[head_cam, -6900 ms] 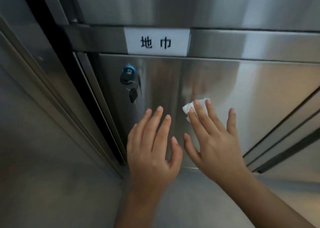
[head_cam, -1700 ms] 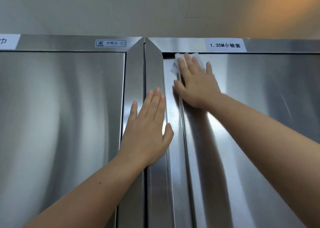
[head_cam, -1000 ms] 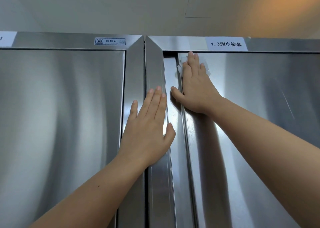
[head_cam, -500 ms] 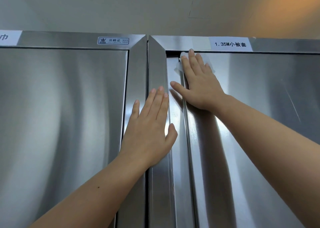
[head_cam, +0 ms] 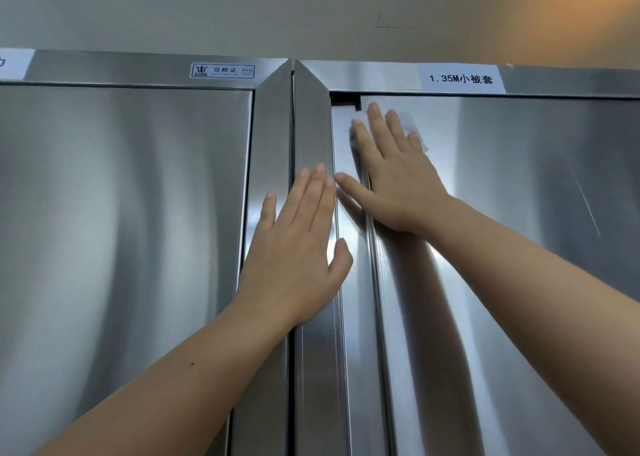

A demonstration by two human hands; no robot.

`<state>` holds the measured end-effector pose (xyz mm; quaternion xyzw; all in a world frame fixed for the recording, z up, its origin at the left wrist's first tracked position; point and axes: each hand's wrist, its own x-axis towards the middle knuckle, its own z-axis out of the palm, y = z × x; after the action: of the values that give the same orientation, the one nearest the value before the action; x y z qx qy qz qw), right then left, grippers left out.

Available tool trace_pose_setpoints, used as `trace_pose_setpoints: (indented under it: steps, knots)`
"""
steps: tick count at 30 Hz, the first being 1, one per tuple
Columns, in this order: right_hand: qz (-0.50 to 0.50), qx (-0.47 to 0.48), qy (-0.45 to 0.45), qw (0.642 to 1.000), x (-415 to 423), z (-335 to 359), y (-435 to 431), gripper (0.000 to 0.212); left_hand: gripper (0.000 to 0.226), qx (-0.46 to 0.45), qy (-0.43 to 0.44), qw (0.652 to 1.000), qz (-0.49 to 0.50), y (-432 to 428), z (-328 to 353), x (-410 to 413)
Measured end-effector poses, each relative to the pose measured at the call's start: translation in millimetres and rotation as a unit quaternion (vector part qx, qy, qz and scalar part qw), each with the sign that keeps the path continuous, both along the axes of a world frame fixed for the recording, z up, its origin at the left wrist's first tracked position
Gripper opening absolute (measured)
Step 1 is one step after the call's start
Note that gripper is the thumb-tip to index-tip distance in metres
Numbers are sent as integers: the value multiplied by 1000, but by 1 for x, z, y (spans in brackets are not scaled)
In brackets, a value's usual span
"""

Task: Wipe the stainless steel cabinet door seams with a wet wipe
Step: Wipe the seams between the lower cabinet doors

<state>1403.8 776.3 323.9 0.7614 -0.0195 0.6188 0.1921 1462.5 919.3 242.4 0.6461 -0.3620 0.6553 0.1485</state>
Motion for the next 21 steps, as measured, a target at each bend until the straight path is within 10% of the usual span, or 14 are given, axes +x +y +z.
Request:
trace_pose_setpoints:
  steps: [21]
  knots:
    - [-18,58,39,997,3,19,20,60,75,4,2,1000,2,2,0,0]
